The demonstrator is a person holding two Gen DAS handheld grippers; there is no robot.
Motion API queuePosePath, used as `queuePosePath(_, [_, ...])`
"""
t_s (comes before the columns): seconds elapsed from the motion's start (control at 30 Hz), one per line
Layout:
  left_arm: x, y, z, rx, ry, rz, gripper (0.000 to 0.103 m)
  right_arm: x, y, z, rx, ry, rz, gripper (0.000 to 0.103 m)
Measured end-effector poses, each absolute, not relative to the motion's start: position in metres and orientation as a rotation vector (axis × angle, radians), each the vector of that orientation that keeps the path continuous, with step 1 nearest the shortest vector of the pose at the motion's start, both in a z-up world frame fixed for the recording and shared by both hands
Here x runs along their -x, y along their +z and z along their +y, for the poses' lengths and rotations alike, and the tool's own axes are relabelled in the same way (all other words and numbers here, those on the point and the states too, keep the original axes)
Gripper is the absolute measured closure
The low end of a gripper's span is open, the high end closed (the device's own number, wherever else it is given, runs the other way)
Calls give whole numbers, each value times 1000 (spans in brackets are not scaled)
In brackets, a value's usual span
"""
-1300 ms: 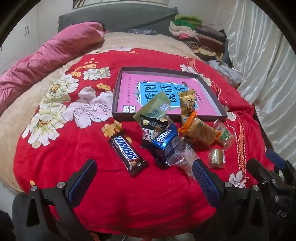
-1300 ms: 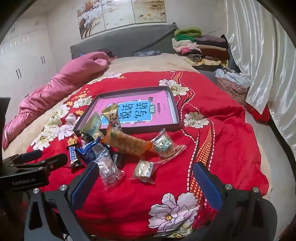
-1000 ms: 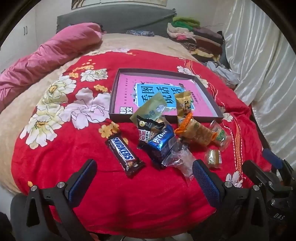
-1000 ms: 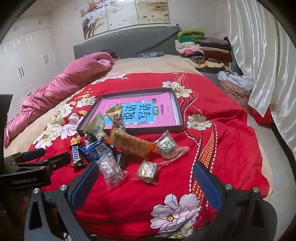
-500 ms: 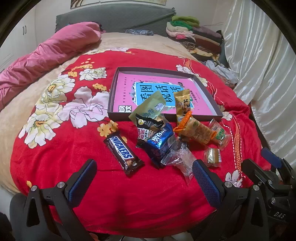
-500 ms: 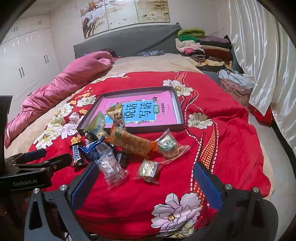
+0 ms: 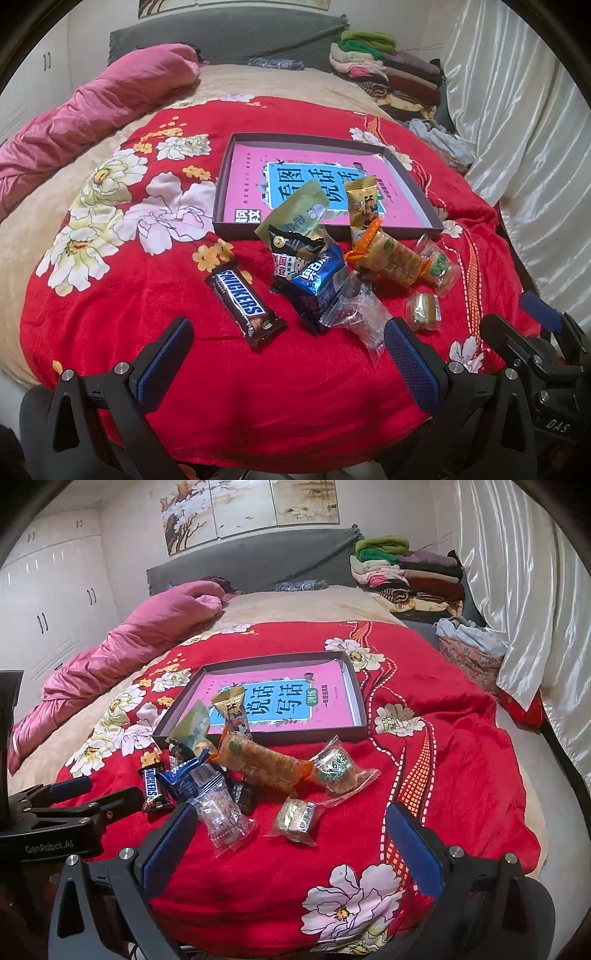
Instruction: Organize snacks
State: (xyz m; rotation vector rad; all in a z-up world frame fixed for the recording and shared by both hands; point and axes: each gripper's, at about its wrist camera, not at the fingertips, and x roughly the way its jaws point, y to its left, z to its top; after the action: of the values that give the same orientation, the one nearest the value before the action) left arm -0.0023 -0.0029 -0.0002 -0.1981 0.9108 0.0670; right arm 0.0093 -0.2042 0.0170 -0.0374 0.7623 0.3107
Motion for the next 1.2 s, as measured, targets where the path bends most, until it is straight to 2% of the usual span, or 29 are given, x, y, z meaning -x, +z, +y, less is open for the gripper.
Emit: queuePosePath(1.2, [2, -1, -4, 195, 67, 918, 0, -10, 15, -204, 39, 308, 767, 0])
